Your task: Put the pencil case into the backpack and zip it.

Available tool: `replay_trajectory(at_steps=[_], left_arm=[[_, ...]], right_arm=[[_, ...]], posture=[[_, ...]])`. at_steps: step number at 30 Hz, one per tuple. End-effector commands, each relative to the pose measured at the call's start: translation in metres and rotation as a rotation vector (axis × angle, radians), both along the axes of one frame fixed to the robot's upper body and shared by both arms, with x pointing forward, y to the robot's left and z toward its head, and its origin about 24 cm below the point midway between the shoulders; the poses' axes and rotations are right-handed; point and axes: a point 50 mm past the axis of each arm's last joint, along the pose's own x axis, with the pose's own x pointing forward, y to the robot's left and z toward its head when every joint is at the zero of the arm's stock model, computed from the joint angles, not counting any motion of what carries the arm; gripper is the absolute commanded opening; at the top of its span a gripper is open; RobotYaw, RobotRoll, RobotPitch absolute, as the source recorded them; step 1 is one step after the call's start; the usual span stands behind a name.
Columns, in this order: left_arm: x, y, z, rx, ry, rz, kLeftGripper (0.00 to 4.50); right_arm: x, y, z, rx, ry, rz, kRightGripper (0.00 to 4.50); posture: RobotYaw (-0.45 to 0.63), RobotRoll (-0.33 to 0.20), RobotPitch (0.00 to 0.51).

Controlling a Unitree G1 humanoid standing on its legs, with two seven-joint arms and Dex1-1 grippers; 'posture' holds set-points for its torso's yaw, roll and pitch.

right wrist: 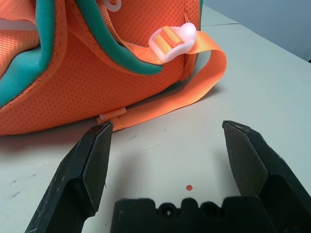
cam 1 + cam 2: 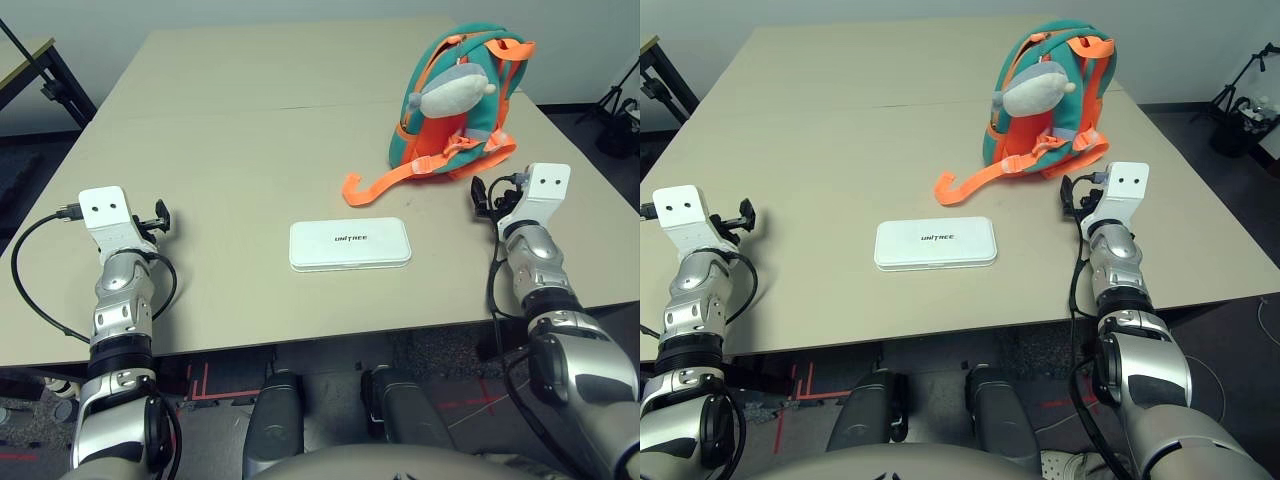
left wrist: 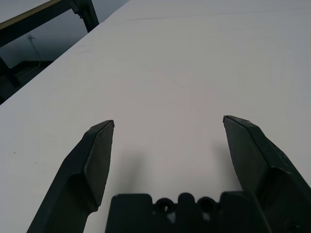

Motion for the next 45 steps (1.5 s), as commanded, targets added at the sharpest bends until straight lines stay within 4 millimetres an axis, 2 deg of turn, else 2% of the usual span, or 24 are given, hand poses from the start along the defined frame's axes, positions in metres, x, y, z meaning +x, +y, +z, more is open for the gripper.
replay_trajectory(at_steps=[1, 6, 8, 10, 12, 17, 20, 21, 25, 27, 30, 39, 45], left_arm=[[0.001, -0.001, 0.001, -0.011, -0.010, -0.001, 4.50], [0.004, -0.002, 0.007, -0.089, -0.027, -0.038, 4.50], [0.009, -0.008, 0.012, -0.226, -0.065, -0.120, 4.50], [0.014, -0.020, 0.018, -0.340, -0.073, -0.265, 4.50], [0.016, -0.031, 0.025, -0.455, -0.058, -0.394, 4.50], [0.010, -0.049, 0.042, -0.705, 0.051, -0.640, 4.50], [0.004, -0.060, 0.056, -0.770, 0.086, -0.798, 4.50], [0.003, -0.063, 0.060, -0.773, 0.085, -0.825, 4.50], [-0.003, -0.076, 0.068, -0.843, 0.102, -0.987, 4.50], [-0.010, -0.088, 0.065, -0.870, 0.197, -1.083, 4.50], [-0.013, -0.095, 0.058, -0.892, 0.271, -1.130, 4.50], [-0.019, -0.095, 0.049, -1.020, 0.389, -1.214, 4.50], [-0.020, -0.084, 0.039, -1.114, 0.465, -1.202, 4.50]], right_arm=[[-0.001, -0.001, -0.003, -0.003, 0.022, 0.001, 4.46], [-0.002, -0.003, 0.001, -0.026, 0.010, 0.030, 4.46], [-0.003, -0.004, 0.007, -0.046, -0.009, 0.066, 4.46], [-0.005, -0.003, 0.015, -0.059, -0.037, 0.134, 4.08], [-0.009, -0.001, 0.021, -0.070, -0.051, 0.214, 3.44], [-0.022, 0.014, 0.034, -0.116, -0.028, 0.431, 1.48], [-0.033, 0.023, 0.045, -0.142, 0.000, 0.557, 0.25], [-0.035, 0.026, 0.048, -0.149, 0.012, 0.589, 0.02], [-0.043, 0.036, 0.058, -0.188, 0.053, 0.701, 0.02], [-0.043, 0.044, 0.062, -0.219, 0.065, 0.751, 0.02], [-0.044, 0.054, 0.066, -0.249, 0.067, 0.801, 0.02], [-0.046, 0.070, 0.067, -0.256, 0.066, 0.876, 0.02], [-0.048, 0.073, 0.059, -0.282, 0.097, 0.908, 0.02]], posture=[[-0.01, 0.000, 0.081], [-0.02, 0.000, 0.087], [-0.02, 0.000, 0.087], [-0.03, 0.000, 0.089], [-0.04, 0.000, 0.090], [-0.07, 0.000, 0.107], [-0.07, 0.000, 0.107], [-0.07, 0.000, 0.107], [-0.07, 0.000, 0.110], [-0.07, 0.000, 0.111], [-0.07, 0.000, 0.113], [-0.07, 0.000, 0.113], [-0.07, 0.000, 0.105]])
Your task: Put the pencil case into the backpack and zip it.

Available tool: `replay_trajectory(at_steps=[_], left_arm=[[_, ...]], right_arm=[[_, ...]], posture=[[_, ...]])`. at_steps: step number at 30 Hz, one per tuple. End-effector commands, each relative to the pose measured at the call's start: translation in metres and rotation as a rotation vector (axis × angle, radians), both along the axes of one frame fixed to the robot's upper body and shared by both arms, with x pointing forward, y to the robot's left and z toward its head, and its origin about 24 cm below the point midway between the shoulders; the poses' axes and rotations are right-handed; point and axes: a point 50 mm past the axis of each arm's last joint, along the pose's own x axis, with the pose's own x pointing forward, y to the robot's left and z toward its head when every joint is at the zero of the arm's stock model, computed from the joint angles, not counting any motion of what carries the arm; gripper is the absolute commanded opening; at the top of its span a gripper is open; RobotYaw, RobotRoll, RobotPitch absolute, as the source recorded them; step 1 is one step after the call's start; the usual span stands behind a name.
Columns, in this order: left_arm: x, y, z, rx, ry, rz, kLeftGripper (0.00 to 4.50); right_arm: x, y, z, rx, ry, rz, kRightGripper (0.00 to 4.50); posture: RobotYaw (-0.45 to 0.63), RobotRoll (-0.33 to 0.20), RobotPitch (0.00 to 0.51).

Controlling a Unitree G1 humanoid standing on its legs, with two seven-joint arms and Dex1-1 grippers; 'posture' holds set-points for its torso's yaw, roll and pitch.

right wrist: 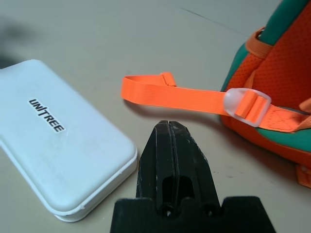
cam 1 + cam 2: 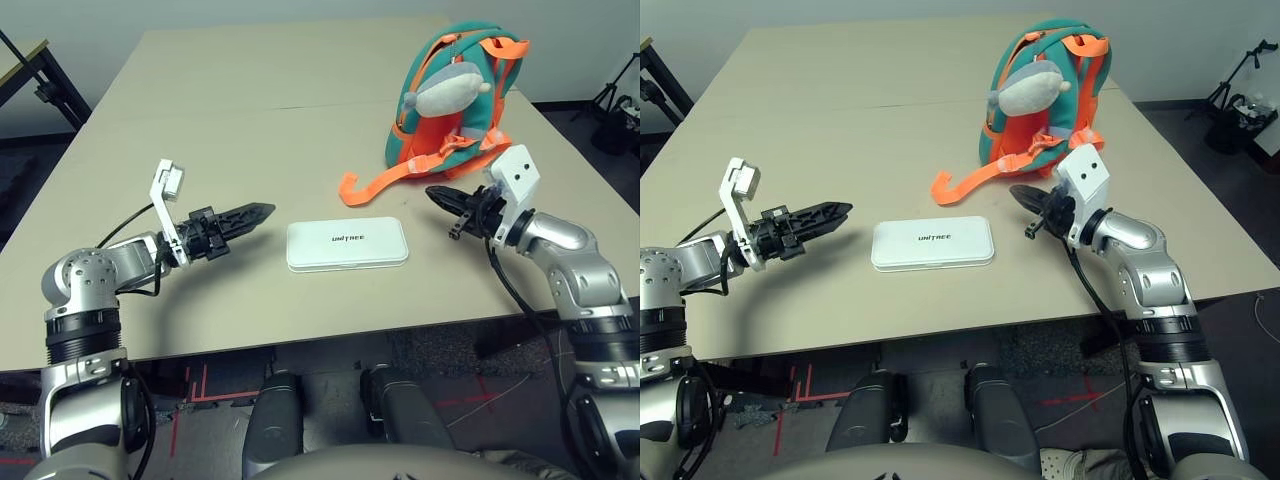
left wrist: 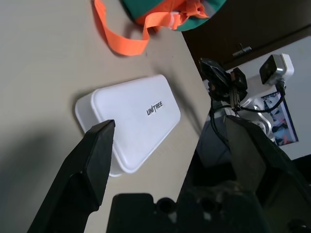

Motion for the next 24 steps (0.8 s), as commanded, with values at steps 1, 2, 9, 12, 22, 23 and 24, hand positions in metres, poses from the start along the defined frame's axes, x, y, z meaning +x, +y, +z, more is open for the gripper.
replay_trajectory(at_steps=[1, 2, 9, 12, 22, 23, 24], left_arm=[[0.001, 0.005, -0.005, -0.040, 0.060, -0.021, 4.50], [0.001, 0.005, -0.006, -0.058, 0.074, -0.022, 4.50], [0.004, -0.001, -0.024, -0.057, 0.166, -0.068, 4.50], [0.005, -0.003, -0.031, -0.032, 0.189, -0.080, 4.50], [0.017, -0.007, -0.039, 0.008, 0.195, -0.083, 4.50], [0.017, -0.008, -0.040, 0.012, 0.199, -0.085, 4.50], [0.018, -0.008, -0.041, 0.015, 0.202, -0.087, 4.50]], right_arm=[[-0.001, 0.002, -0.003, -0.022, 0.006, 0.020, 0.02], [-0.001, 0.002, -0.003, -0.024, 0.005, 0.020, 0.02], [0.002, 0.001, -0.003, -0.037, -0.008, 0.012, 0.02], [0.003, 0.001, -0.003, -0.047, -0.013, 0.013, 0.02], [0.003, -0.003, -0.016, -0.152, 0.010, 0.037, 0.02], [0.003, -0.002, -0.018, -0.168, 0.014, 0.048, 0.02], [0.002, -0.002, -0.019, -0.181, 0.019, 0.059, 0.02]], posture=[[-0.07, 0.000, 0.105], [-0.07, 0.000, 0.103], [-0.08, 0.000, 0.103], [-0.08, 0.000, 0.103], [-0.09, 0.000, 0.107], [-0.09, 0.000, 0.107], [-0.09, 0.000, 0.107]])
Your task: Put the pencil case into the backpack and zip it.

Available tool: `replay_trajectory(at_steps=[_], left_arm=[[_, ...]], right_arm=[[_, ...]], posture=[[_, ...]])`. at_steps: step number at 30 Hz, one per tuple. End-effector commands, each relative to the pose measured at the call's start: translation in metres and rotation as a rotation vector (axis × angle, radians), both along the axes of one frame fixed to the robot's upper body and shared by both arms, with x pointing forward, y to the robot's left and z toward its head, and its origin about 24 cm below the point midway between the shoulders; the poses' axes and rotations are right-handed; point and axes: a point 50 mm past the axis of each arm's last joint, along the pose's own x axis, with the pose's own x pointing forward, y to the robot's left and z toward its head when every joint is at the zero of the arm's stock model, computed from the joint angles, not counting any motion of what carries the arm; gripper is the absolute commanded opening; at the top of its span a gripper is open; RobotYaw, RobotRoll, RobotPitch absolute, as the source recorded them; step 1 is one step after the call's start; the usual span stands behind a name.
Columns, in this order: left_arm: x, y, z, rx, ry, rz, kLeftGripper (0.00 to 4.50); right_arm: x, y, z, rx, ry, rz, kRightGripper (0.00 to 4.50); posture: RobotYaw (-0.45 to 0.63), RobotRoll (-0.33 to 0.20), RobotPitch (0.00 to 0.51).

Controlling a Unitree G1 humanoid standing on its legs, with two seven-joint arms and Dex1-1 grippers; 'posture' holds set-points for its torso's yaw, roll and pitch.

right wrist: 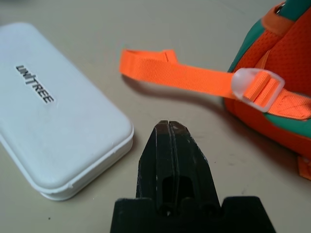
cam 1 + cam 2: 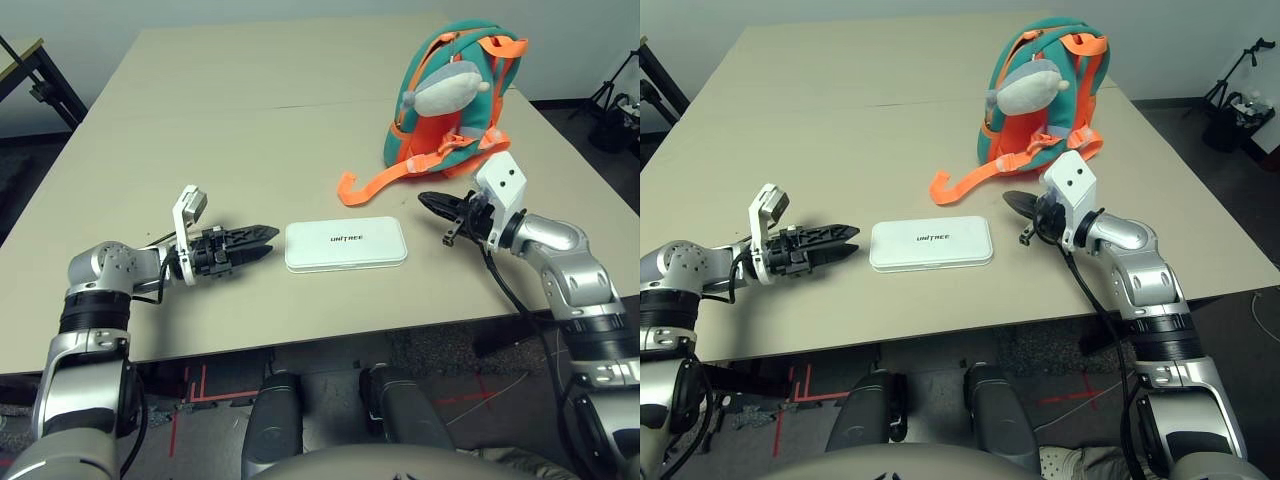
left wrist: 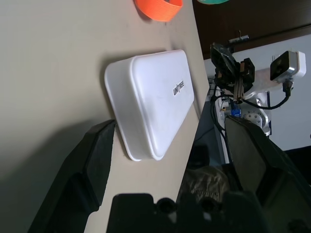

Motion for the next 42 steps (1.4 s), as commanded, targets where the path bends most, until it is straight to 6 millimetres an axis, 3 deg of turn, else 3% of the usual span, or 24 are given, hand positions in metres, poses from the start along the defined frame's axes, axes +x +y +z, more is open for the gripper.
replay_trajectory(at_steps=[1, 22, 34, 42], left_arm=[[0.000, -0.004, -0.007, 0.019, 0.022, -0.024, 4.50], [0.002, -0.009, -0.018, 0.043, 0.051, -0.040, 4.50], [0.000, -0.009, -0.022, 0.059, 0.066, -0.051, 4.50], [0.000, -0.009, -0.022, 0.063, 0.069, -0.056, 4.50]], right_arm=[[-0.002, 0.001, -0.008, -0.075, 0.022, 0.044, 0.02], [-0.005, 0.021, -0.036, -0.260, 0.088, 0.206, 0.02], [-0.001, 0.045, -0.034, -0.236, 0.072, 0.266, 0.02], [-0.001, 0.073, -0.025, -0.179, 0.051, 0.334, 0.02]], posture=[[-0.09, 0.000, 0.107], [-0.10, 0.000, 0.100], [-0.10, 0.000, 0.103], [-0.10, 0.000, 0.102]])
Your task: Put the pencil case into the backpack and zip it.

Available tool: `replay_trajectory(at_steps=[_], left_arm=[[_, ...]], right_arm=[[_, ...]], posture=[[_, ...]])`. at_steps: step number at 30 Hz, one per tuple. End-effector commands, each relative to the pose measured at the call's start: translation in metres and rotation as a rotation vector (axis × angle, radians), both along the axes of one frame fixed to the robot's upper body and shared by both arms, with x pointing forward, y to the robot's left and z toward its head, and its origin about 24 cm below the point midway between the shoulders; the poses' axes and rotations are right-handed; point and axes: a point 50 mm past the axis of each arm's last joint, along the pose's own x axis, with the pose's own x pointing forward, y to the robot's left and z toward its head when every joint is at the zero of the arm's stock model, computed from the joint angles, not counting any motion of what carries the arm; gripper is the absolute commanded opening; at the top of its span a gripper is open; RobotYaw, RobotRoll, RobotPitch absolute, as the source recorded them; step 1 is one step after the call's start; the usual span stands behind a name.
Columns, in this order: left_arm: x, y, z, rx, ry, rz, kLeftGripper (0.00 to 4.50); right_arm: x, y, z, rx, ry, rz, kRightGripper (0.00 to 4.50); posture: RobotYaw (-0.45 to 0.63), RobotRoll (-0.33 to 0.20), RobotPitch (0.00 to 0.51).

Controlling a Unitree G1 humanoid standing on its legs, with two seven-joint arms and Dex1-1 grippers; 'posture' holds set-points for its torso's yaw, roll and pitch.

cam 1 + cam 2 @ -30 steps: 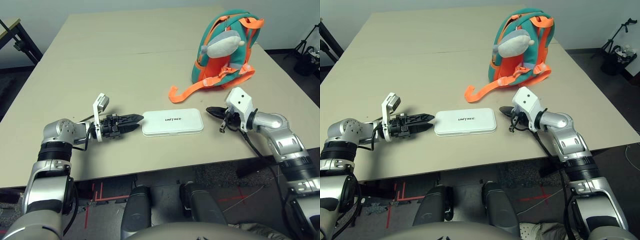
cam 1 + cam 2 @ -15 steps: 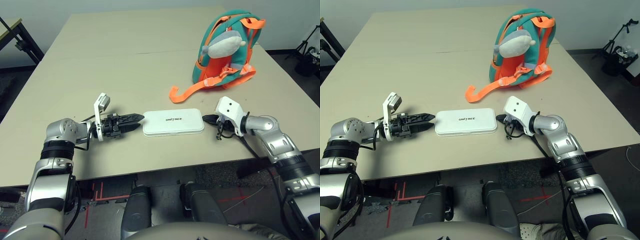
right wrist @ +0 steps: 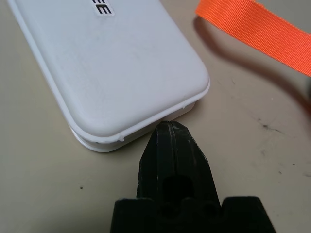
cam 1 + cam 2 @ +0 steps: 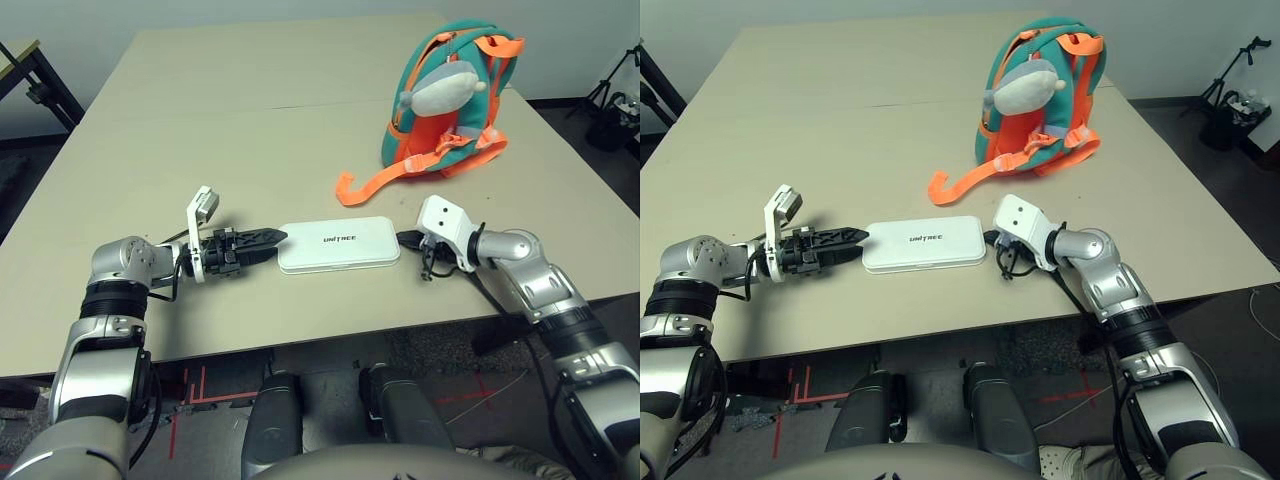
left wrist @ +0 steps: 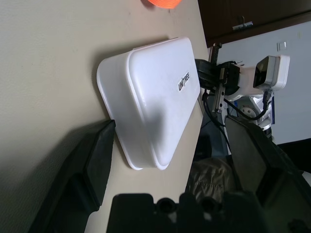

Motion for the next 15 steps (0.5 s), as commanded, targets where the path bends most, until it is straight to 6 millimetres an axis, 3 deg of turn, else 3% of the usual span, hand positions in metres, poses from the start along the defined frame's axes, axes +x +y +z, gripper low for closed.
replay_trajectory(at_steps=[1, 15], left_arm=[[-0.003, -0.005, -0.013, 0.038, 0.062, -0.012, 4.50], [-0.003, -0.003, -0.014, 0.045, 0.072, -0.011, 4.50]], right_arm=[[-0.004, 0.037, 0.007, 0.058, -0.006, 0.139, 0.02], [-0.015, 0.042, -0.017, -0.044, 0.114, 0.216, 0.02]], posture=[[-0.10, 0.000, 0.101], [-0.09, 0.000, 0.101]])
